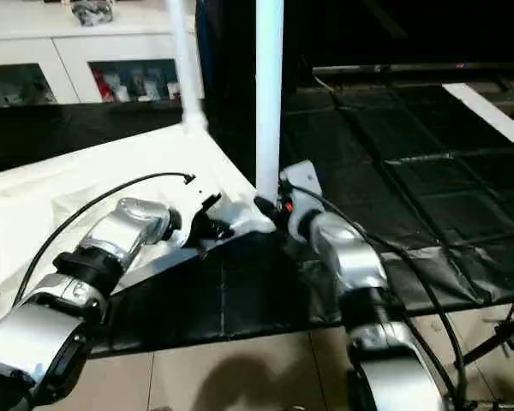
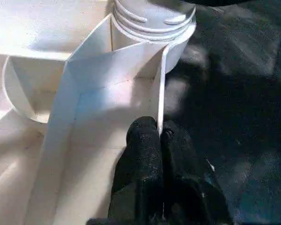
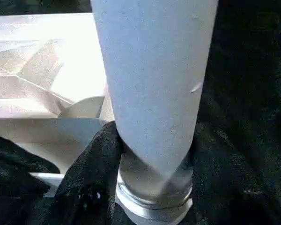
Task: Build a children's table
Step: Rotate leg to tighten
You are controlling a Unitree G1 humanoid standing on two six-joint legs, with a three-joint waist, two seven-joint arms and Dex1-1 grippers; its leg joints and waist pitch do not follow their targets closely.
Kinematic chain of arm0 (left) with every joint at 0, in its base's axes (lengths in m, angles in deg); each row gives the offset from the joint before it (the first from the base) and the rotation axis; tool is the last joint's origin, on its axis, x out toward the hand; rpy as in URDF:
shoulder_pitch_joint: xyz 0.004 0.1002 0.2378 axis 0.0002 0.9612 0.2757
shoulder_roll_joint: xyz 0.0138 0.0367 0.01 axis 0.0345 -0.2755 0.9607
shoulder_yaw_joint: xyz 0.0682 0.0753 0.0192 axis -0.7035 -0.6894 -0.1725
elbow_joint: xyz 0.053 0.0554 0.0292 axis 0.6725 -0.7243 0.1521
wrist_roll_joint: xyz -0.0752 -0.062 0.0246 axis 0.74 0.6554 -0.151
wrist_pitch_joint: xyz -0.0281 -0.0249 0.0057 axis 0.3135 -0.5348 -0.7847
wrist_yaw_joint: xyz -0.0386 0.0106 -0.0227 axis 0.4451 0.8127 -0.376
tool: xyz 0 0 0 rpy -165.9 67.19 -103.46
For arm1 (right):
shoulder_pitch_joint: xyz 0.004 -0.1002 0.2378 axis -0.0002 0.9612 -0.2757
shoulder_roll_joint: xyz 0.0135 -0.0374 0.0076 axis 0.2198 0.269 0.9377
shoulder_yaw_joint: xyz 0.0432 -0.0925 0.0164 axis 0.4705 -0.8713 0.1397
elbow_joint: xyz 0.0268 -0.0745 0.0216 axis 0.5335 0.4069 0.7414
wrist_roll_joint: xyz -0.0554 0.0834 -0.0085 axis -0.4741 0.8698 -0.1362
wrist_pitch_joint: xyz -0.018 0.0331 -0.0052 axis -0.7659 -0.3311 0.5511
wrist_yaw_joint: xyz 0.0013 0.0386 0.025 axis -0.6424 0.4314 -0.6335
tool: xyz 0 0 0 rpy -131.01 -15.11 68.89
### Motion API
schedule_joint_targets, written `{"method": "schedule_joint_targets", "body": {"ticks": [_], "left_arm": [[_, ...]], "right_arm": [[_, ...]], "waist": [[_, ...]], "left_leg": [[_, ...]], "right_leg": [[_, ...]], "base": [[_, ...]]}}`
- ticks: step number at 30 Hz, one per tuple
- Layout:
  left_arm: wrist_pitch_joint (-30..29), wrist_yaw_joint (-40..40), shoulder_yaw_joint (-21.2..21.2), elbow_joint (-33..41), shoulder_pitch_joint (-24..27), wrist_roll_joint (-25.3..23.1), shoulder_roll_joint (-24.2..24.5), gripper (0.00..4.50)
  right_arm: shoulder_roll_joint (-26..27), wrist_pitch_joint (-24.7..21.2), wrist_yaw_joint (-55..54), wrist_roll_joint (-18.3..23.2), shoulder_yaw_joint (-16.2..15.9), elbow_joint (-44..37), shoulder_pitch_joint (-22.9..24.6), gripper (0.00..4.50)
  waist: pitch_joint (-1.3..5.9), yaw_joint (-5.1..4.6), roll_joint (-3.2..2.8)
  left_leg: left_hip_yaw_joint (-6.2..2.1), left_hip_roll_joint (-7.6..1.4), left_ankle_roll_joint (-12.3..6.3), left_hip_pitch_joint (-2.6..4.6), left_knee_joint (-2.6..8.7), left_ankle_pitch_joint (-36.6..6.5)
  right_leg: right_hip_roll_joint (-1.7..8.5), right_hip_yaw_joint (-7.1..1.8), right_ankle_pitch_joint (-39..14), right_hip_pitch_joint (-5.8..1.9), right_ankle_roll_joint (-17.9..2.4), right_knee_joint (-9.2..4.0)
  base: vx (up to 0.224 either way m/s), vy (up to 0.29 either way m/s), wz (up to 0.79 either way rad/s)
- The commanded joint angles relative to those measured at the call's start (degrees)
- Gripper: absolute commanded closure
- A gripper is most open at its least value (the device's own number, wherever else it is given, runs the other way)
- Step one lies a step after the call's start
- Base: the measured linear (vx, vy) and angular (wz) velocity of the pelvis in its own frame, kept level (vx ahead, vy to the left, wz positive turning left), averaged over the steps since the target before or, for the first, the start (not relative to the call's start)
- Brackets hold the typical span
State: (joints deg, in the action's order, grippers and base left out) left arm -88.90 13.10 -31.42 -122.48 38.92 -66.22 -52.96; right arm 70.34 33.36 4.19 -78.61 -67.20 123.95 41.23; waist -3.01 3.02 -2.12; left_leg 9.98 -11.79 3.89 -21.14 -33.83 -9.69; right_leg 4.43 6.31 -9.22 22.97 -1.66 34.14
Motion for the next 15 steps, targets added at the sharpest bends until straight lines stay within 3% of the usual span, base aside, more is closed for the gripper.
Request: {"method": "schedule_joint_targets", "body": {"ticks": [1, 2, 4, 5, 10, 15], "left_arm": [[0.68, -0.67, 0.16, 2.93, -2.16, 2.87, -3.25, 4.5], [0.95, -1.32, -0.09, 3.29, -1.76, 2.71, -2.79, 4.5], [1.11, -2.2, -0.33, 3.61, -1.35, 2.61, -2.28, 4.5], [1.18, -3.45, -0.74, 4.01, -0.75, 2.37, -1.42, 4.5], [1.99, -6.52, -1.61, 4.79, 0.36, 2.09, 0.56, 4.5], [6.13, -17.26, -5.27, 6.8, 2.54, 1.04, 5.71, 4.5]], "right_arm": [[5.19, 0.5, 3.35, 1.87, -4.02, 1.41, -0.55, 2.24], [5.23, 0.6, 3.56, 2.68, -3.27, 1.55, -0.5, 1.89], [4.86, 0.78, 4.56, 3.11, -3.1, 1.43, -0.29, 1.87], [4.18, 1.16, 5.9, 3.36, -2.72, 1.09, 0.17, 1.68], [1.73, 2.06, 8.9, 3.88, -2.18, -0.5, 1.61, 1.22], [-5.84, 3.64, 21.05, 5.91, -2.56, -4.2, 4.73, 0.77]], "waist": [[4.49, 0.46, 1.16], [4.61, 0.61, 0.93], [4.54, 0.57, 0.87], [4.47, 0.55, 0.56], [4.4, 0.54, 0.58], [4.3, 1.24, 0.3]], "left_leg": [[-0.25, -0.75, -4.62, 0.13, 3.06, -7.85], [-0.31, -0.83, -5.43, 0.04, 3.04, -6.53], [-0.35, -0.93, -5.82, 0.04, 3.11, -6.63], [-0.38, -1.0, -5.71, 0.11, 3.15, -7.14], [-0.31, -1.12, -5.37, 0.31, 3.22, -8.85], [-0.3, -1.34, -5.27, 0.29, 3.31, -9.93]], "right_leg": [[3.99, -2.93, -12.93, -3.58, -10.67, -4.34], [4.05, -2.96, -10.56, -3.77, -11.43, -3.94], [4.04, -2.91, -9.96, -3.78, -11.91, -3.88], [4.06, -2.9, -10.29, -3.71, -12.03, -3.91], [4.09, -2.99, -11.5, -3.76, -12.01, -4.13], [4.02, -3.0, -11.62, -3.79, -11.92, -4.14]], "base": [[0.0, 0.0, 0.0], [0.0, 0.0, 0.0], [0.0, 0.0, 0.0], [0.0, 0.0, 0.0], [0.0, 0.0, 0.0], [0.0, 0.0, 0.0]]}}
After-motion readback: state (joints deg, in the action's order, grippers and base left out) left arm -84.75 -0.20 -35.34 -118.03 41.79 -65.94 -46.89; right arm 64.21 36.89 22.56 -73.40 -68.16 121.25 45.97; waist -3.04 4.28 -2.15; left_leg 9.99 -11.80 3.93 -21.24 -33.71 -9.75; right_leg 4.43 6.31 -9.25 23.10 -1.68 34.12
